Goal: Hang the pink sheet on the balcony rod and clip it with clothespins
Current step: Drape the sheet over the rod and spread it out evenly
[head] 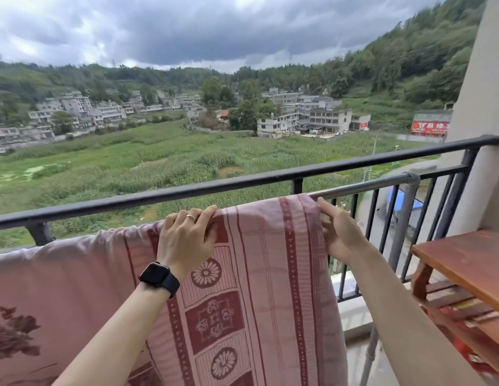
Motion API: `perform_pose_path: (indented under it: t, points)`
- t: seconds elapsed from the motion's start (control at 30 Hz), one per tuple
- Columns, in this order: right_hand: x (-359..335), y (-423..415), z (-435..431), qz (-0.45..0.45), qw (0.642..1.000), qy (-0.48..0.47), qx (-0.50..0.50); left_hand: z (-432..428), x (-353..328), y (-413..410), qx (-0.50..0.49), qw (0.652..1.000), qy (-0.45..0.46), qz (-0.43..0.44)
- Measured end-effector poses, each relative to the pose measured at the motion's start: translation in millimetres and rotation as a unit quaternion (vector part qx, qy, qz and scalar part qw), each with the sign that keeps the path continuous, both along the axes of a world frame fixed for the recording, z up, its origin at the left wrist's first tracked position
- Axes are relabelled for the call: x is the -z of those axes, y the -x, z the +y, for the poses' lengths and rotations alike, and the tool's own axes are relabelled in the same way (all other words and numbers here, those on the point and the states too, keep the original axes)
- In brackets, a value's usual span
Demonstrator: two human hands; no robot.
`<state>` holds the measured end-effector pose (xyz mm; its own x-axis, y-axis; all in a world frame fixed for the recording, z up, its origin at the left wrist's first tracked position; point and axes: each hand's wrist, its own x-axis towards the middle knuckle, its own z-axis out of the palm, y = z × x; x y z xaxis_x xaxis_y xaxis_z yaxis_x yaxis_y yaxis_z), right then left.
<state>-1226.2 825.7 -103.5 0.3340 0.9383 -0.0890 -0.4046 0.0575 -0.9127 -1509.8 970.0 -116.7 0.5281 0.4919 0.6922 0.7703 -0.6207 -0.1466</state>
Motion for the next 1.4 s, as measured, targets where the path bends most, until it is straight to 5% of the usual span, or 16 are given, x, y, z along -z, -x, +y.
perform_pose_path:
  t: [0.3, 0.57, 0.7, 0.87, 1.03, 1.1, 1.17, 1.23, 1.3, 1.37, 1.4]
  points:
    - [7.0, -13.6, -16.8, -0.106, 0.978, 0.073, -0.167, -38.3, -5.6, -104.0, 0.073, 0.996, 0.052, 0.001]
    - [-11.0, -16.3, -16.0, -0.225, 0.969, -0.066, 0.080, -17.1, 12.3, -86.8, 0.073, 0.995, -0.049, -0.037]
    - [18.7, 30.2, -2.9, -0.265, 0.956, -0.095, 0.086, -15.0, 26.5, -37.9, 0.028, 0.995, -0.080, -0.055]
    - [42.1, 74.1, 5.7, -0.244, 0.963, -0.113, 0.032, -82.9, 49.2, -7.3, -0.070, 0.985, 0.004, -0.158]
    - [49.1, 129.0, 9.4, -0.256, 0.953, -0.124, -0.101, -133.2, 66.1, -30.8, -0.151, 0.973, 0.169, -0.046]
    - [47.6, 139.8, 8.3, -0.298, 0.932, -0.157, -0.133, -126.5, 55.3, -11.9, -0.161, 0.953, 0.230, -0.111]
    - [44.5, 139.2, 16.7, -0.425, 0.879, -0.211, -0.034, -121.7, 40.7, 18.8, -0.083, 0.918, 0.322, -0.215]
    - [37.5, 139.5, 32.2, -0.604, 0.761, -0.220, 0.089, -117.1, 20.5, 48.2, -0.023, 0.856, 0.389, -0.341]
    - [29.4, 153.7, 50.8, -0.719, 0.668, -0.169, 0.095, -110.8, -2.4, 77.8, 0.006, 0.783, 0.434, -0.445]
    - [19.8, 171.2, 64.8, -0.763, 0.630, -0.137, 0.047, -106.7, -23.7, 100.3, 0.033, 0.723, 0.457, -0.517]
    - [12.9, 177.4, 69.8, -0.758, 0.636, -0.142, 0.022, -102.6, -32.2, 112.2, 0.029, 0.725, 0.449, -0.522]
